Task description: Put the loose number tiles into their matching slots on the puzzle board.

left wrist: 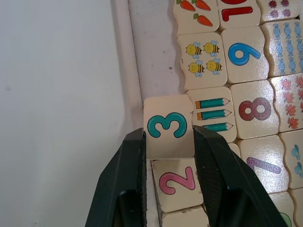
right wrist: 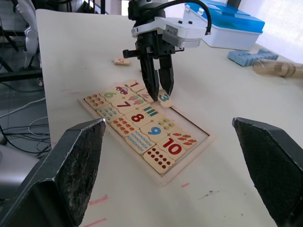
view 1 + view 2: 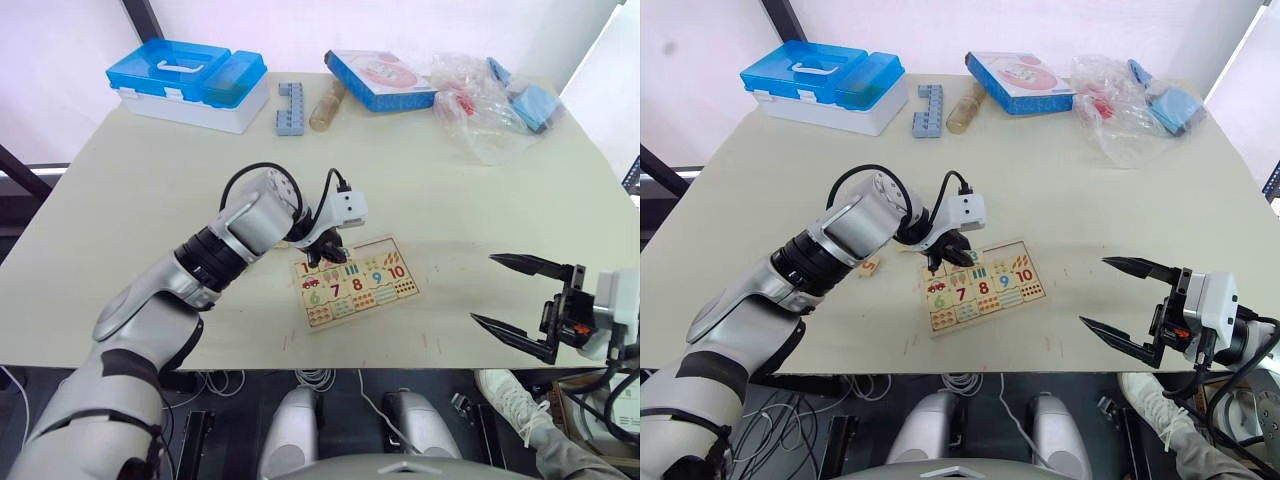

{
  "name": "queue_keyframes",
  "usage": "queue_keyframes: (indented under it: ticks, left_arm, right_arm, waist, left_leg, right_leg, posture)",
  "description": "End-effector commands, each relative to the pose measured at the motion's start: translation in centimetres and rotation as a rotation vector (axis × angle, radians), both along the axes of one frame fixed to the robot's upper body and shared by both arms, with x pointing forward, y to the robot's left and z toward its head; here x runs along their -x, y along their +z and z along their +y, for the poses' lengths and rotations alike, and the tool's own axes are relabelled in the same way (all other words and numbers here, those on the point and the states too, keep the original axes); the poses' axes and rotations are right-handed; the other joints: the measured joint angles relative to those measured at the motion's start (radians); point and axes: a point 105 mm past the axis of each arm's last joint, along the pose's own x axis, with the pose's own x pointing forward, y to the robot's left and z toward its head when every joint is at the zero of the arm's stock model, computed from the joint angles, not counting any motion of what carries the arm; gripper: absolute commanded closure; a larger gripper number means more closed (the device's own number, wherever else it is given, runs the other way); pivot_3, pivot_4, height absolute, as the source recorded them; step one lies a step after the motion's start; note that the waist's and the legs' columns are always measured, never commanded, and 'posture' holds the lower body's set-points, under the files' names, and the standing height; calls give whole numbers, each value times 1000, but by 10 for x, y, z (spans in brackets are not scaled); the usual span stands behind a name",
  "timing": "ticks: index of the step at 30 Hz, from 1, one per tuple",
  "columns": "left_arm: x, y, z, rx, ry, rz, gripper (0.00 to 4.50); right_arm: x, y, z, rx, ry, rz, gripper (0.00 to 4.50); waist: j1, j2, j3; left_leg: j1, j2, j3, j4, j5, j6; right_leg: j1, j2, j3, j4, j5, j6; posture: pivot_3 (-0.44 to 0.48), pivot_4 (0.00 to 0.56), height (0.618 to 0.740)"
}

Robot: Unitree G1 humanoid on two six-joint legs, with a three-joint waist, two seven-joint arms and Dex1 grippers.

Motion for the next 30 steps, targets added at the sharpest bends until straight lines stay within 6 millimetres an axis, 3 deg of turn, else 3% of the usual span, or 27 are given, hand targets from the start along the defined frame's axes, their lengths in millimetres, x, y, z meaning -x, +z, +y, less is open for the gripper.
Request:
queue_keyframes:
  ticks: [1, 24, 29, 30]
  left_arm:
    - [0, 7, -7, 1, -32, -50, 3571]
    - [3, -1, -8, -17, -18, -55, 3571]
    - [3, 13, -12, 37, 0, -54, 1201]
    - [3, 18, -12, 50, 4, -55, 1201]
  right_arm:
    - [3, 8, 1, 4, 1, -45, 0]
    - [6, 8, 1, 8, 5, -32, 0]
    - [7, 8, 2, 2, 6, -26, 0]
    - [7, 8, 2, 2, 6, -25, 0]
  waist:
    - [0, 0, 0]
    - [0, 0, 0]
    - [0, 0, 0]
    - [0, 0, 0]
  left_leg:
    - [0, 0, 0, 0, 0, 0]
    - [0, 0, 0, 0, 0, 0]
    - [0, 0, 0, 0, 0, 0]
    - [0, 0, 0, 0, 0, 0]
  right_leg:
    - [0, 0, 0, 0, 0, 0]
    - [0, 0, 0, 0, 0, 0]
    - [0, 0, 0, 0, 0, 0]
    - [0, 0, 0, 0, 0, 0]
  posture:
    - [0, 150, 740]
    - [0, 150, 740]
    - [0, 150, 740]
    - [0, 150, 740]
